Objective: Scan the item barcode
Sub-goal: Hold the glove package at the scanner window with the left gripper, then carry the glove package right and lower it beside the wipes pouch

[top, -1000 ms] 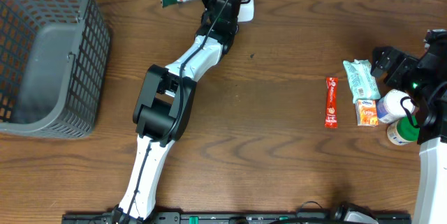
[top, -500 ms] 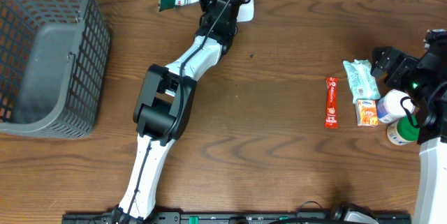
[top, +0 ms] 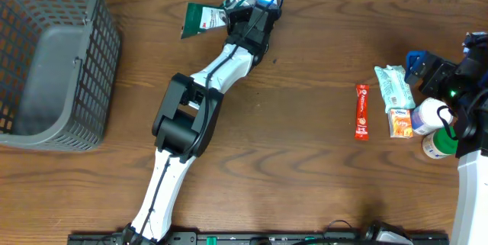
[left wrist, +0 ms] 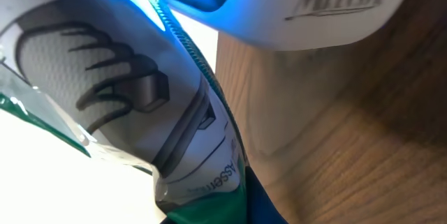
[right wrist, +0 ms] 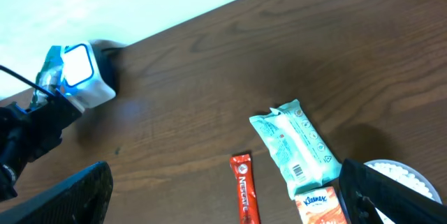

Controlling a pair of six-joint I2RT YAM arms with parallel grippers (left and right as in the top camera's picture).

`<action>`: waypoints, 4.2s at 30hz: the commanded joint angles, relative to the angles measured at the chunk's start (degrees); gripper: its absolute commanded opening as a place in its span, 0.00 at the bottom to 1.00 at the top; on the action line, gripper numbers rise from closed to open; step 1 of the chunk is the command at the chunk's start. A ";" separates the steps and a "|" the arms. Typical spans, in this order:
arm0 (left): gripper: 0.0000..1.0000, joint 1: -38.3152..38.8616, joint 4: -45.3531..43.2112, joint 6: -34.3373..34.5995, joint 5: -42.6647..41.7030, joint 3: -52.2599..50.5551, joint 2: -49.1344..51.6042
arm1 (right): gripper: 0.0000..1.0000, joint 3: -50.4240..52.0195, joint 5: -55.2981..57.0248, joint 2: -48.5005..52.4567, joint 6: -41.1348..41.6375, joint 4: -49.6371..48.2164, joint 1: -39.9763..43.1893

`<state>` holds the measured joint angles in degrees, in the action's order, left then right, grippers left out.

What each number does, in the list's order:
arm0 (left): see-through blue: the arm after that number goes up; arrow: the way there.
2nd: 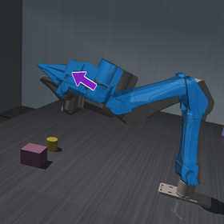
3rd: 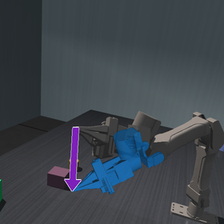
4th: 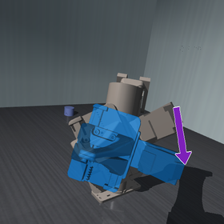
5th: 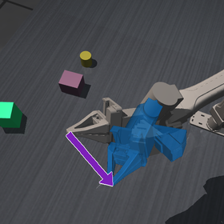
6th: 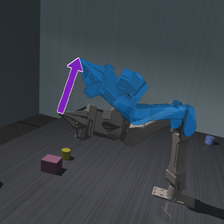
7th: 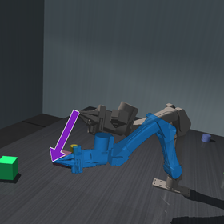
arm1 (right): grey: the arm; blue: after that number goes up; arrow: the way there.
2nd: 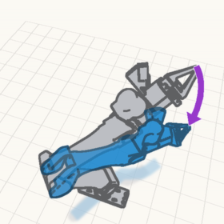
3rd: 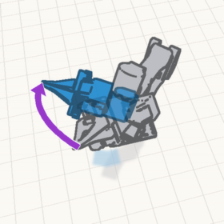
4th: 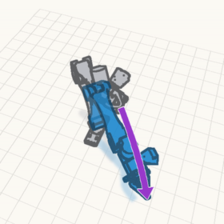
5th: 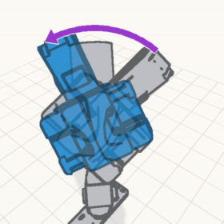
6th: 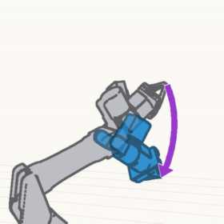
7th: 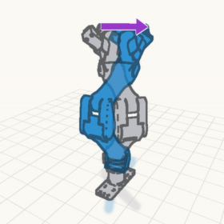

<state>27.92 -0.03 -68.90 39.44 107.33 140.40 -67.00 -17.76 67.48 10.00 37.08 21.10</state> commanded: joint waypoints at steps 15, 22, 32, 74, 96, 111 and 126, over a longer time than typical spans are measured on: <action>0.07 -0.11 -5.18 3.39 1.86 -0.17 1.03 | 0.99 0.00 -0.07 -0.39 0.20 0.07 0.24; 0.07 -0.13 -7.21 3.19 2.27 -0.15 -1.42 | 0.99 0.00 -0.07 -0.39 0.20 0.07 0.24; 0.07 0.92 -2.14 19.89 5.55 1.18 -15.47 | 0.99 0.00 -0.07 -0.39 0.20 0.07 0.24; 0.07 21.40 11.93 113.72 -62.88 -7.17 -9.25 | 0.99 0.00 -0.07 -0.39 0.20 0.07 0.24; 0.07 19.39 20.11 109.66 -49.27 -8.26 -11.87 | 0.99 0.00 -0.07 -0.39 0.20 0.07 0.24; 0.07 27.76 0.04 118.36 -56.39 -12.46 -5.25 | 0.99 0.00 -0.07 -0.39 0.20 0.07 0.24; 0.80 26.03 -7.19 111.82 -59.28 -11.45 -5.27 | 0.99 0.00 -0.07 -0.39 0.22 0.07 0.24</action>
<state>55.20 -8.95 45.76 -19.57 95.07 135.96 -66.98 -17.76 67.48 10.00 37.10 21.10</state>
